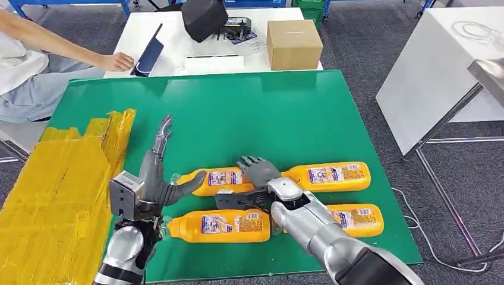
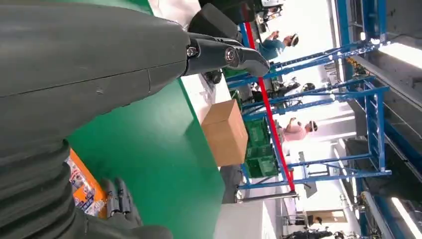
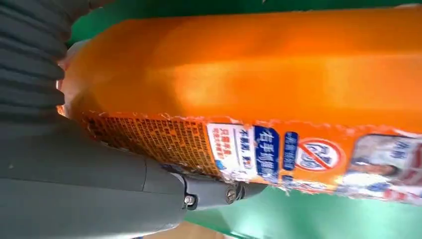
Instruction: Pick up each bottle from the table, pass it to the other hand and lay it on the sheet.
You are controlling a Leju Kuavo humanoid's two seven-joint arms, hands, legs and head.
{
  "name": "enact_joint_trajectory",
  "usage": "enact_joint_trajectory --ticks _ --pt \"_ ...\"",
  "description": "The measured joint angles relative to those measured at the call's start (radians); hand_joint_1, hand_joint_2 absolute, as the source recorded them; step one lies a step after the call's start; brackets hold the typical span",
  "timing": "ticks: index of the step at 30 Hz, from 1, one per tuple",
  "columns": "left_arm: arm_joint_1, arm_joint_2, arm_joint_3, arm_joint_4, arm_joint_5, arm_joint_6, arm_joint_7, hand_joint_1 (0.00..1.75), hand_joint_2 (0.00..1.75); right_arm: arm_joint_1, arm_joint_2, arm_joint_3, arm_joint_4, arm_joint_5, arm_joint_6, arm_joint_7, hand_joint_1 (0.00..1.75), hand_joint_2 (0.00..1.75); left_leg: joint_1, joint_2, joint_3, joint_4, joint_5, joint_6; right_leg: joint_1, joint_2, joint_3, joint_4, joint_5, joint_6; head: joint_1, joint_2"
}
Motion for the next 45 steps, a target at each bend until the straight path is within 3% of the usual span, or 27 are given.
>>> enact_joint_trajectory --ticks 7,20,23,35,39,45 --pt "0.009 0.0 0.0 -0.005 0.004 0.003 0.005 0.0 1.75 0.016 0.0 0.0 0.008 0.008 -0.161 -0.016 1.75 1.75 0.0 0.0 0.0 0.0 0.0 0.0 0.0 0.0 0.0 0.0 0.0 0.0 0.0 0.0" --pt "0.018 0.0 0.0 -0.013 0.007 0.005 0.008 0.0 1.75 0.03 -0.001 -0.003 -0.001 0.026 -0.189 -0.02 1.75 1.75 0.0 0.0 0.0 0.0 0.0 0.0 0.0 0.0 0.0 0.0 0.0 0.0 0.0 0.0" --pt "0.034 0.0 0.001 -0.026 0.008 0.006 0.01 0.0 1.75 0.095 -0.004 -0.068 -0.099 0.043 -0.298 -0.061 1.75 1.75 0.0 0.0 0.0 0.0 0.0 0.0 0.0 0.0 0.0 0.0 0.0 0.0 0.0 0.0" --pt "0.038 0.0 0.002 -0.032 0.005 0.006 0.011 0.0 1.75 0.136 -0.012 -0.128 -0.154 0.04 -0.343 -0.071 1.75 1.75 0.0 0.0 0.0 0.0 0.0 0.0 0.0 0.0 0.0 0.0 0.0 0.0 0.0 0.0" --pt "0.058 0.001 0.002 -0.05 -0.011 0.011 0.015 0.0 1.75 0.209 -0.017 -0.205 -0.273 -0.055 -0.462 -0.116 1.75 1.75 0.0 0.0 -0.001 0.0 0.0 0.0 0.0 0.0 0.0 0.0 0.0 0.0 0.0 0.0" --pt "0.077 0.003 0.002 -0.069 -0.012 0.018 0.016 0.0 1.75 0.291 -0.029 -0.307 -0.432 -0.13 -0.47 -0.151 1.75 1.75 0.0 0.0 -0.002 0.0 0.0 0.0 0.0 0.0 -0.002 0.0 0.0 0.0 0.0 0.0"
